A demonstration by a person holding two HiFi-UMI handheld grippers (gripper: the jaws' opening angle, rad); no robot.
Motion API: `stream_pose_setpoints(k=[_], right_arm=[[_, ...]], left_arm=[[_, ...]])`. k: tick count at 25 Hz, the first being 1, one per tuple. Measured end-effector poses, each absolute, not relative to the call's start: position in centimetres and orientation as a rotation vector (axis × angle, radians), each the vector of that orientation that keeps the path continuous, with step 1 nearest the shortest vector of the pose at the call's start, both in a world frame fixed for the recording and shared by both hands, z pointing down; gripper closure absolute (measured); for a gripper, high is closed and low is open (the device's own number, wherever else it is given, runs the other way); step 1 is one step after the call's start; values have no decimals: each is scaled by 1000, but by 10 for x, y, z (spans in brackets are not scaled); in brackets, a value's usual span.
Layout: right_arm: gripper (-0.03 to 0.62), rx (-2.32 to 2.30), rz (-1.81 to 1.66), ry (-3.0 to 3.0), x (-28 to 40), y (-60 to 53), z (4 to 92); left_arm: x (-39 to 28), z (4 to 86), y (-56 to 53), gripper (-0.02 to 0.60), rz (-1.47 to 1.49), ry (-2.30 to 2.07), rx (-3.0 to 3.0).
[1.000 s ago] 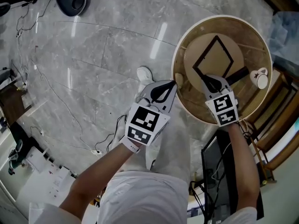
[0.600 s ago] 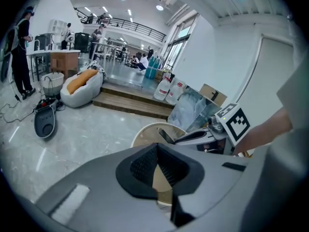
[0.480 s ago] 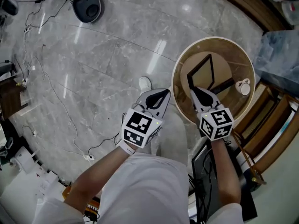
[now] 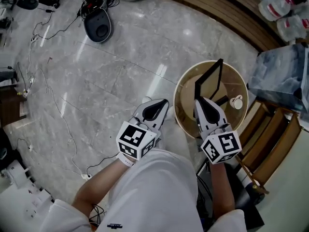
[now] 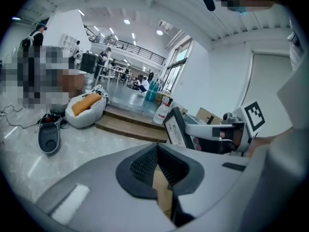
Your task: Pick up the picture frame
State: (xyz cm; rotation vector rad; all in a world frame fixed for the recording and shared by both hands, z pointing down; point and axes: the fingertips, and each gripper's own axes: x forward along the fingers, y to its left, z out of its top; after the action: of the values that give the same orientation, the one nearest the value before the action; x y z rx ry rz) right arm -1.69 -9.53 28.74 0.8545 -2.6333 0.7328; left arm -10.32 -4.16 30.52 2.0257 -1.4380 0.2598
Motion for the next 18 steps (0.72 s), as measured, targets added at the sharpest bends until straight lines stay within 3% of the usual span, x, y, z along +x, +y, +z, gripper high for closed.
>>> stream_pose_setpoints(k=[9,18], right_arm=[[557,998,597,-2766,10,-95,179],[557,1088,559,-2792,45,-73,151]], left_arm=[[-102,212,-45,578,115,-1532,2130],[-88,175,-34,578,118,-1567,2229]])
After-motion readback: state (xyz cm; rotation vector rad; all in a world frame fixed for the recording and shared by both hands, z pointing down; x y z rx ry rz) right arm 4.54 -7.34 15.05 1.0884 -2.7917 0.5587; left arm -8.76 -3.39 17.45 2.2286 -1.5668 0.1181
